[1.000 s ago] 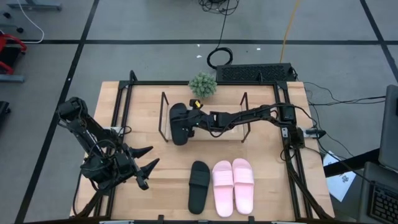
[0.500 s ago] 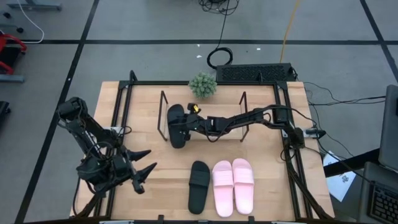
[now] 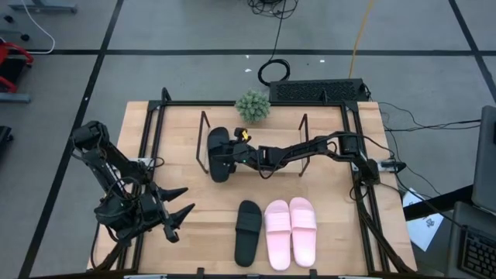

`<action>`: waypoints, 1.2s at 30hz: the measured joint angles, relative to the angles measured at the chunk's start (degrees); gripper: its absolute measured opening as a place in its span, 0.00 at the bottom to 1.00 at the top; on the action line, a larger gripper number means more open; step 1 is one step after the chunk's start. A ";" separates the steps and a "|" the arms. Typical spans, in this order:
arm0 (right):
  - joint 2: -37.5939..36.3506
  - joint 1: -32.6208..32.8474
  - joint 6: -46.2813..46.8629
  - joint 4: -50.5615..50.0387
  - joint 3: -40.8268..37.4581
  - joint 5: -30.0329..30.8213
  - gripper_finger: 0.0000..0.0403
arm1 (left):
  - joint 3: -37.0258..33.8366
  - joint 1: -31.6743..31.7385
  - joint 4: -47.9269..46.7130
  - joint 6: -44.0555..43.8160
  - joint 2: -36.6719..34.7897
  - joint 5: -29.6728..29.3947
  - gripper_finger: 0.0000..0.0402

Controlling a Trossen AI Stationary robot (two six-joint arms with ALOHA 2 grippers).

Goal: Pick and place slides into the shelf
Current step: Put the left black slides on the shelf

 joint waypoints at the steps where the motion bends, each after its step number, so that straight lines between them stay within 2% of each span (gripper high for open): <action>1: 0.00 -0.02 -0.03 0.01 0.00 0.28 0.01 | 0.00 0.00 0.00 0.00 0.00 -0.02 0.66; 5: 0.00 0.04 -1.07 0.29 0.00 2.74 0.01 | 0.00 0.00 0.00 -0.08 0.00 0.00 0.66; 23: -0.09 -0.37 -0.24 -0.52 0.02 2.67 0.05 | 0.00 0.00 0.00 -0.31 0.00 -0.02 0.66; 36: -0.09 -0.35 0.77 0.33 0.02 -0.21 0.05 | 0.00 -0.02 0.00 -0.38 0.00 -0.03 0.66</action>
